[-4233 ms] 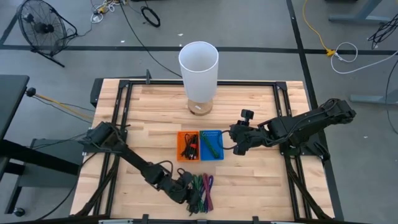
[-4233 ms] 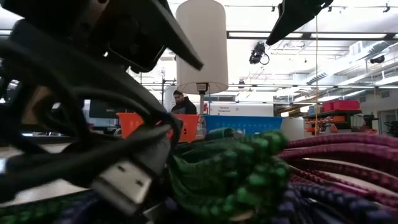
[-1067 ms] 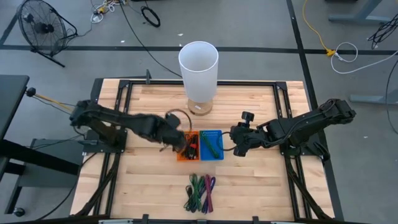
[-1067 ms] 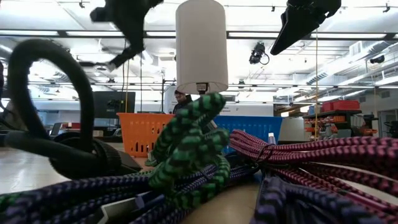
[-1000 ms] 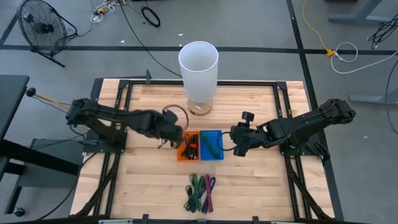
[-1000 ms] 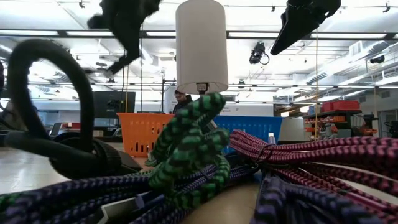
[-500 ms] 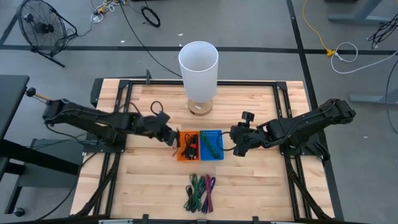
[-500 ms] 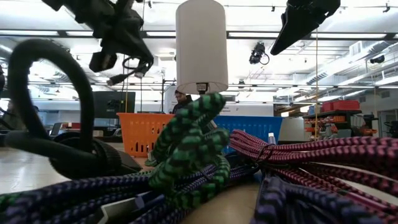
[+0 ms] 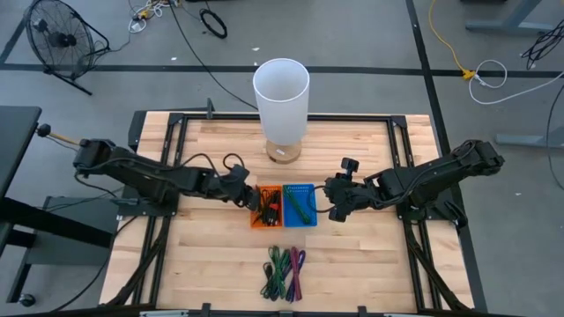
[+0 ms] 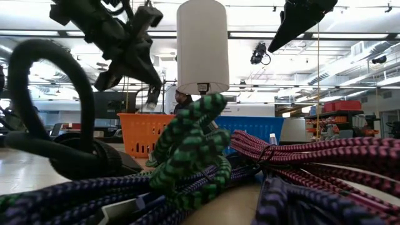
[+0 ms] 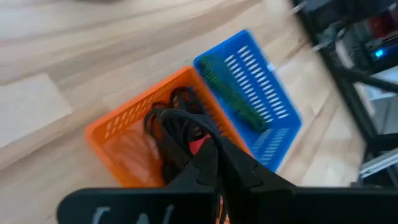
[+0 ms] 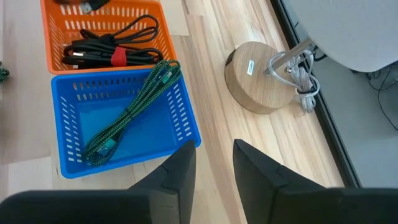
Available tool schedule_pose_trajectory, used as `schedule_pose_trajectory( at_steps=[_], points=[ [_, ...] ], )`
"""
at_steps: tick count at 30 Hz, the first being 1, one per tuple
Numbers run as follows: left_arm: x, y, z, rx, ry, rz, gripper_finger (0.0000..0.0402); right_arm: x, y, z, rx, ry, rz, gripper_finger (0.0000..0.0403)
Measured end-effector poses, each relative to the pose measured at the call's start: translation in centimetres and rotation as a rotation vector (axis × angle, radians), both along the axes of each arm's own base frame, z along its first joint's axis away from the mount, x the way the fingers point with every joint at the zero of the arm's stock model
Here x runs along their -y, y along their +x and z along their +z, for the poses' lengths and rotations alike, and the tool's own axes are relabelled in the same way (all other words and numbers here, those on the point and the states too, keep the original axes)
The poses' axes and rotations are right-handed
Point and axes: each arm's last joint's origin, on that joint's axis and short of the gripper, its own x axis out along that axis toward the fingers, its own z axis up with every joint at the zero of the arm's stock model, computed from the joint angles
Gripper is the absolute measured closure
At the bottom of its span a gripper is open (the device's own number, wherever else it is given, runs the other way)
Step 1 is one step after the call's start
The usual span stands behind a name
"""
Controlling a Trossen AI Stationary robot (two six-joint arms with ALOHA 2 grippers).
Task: Pick & Place USB Port
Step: Put the black USB cable into the orange bin
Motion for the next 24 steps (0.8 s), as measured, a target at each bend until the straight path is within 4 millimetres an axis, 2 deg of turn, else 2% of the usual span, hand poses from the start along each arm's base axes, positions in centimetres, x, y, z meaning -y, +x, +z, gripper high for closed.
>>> schedule_pose_trajectory(
  at_steps=[7,10,17,22,24],
  points=[
    [-0.2,0.7,-1.6,-0.059,-0.047,-0.002,0.0397,0.0,0.0,0.0,-0.001,0.0,0.001,0.0294],
    [-0.2,0.9,-2.0,-0.071,-0.057,0.007,0.0381,0.0,0.0,0.0,-0.001,0.0,0.001,0.0294],
    [-0.2,0.9,-1.9,-0.064,-0.071,-0.003,0.0337,0.0,0.0,0.0,-0.002,0.001,0.002,0.0294],
    [-0.1,1.0,-1.8,-0.049,-0.055,-0.032,0.033,0.0,0.0,0.0,-0.002,0.001,0.002,0.0294],
    [-0.1,0.9,-1.0,-0.011,-0.026,-0.062,0.0331,0.0,0.0,0.0,-0.002,0.001,0.001,0.0294]
  ],
)
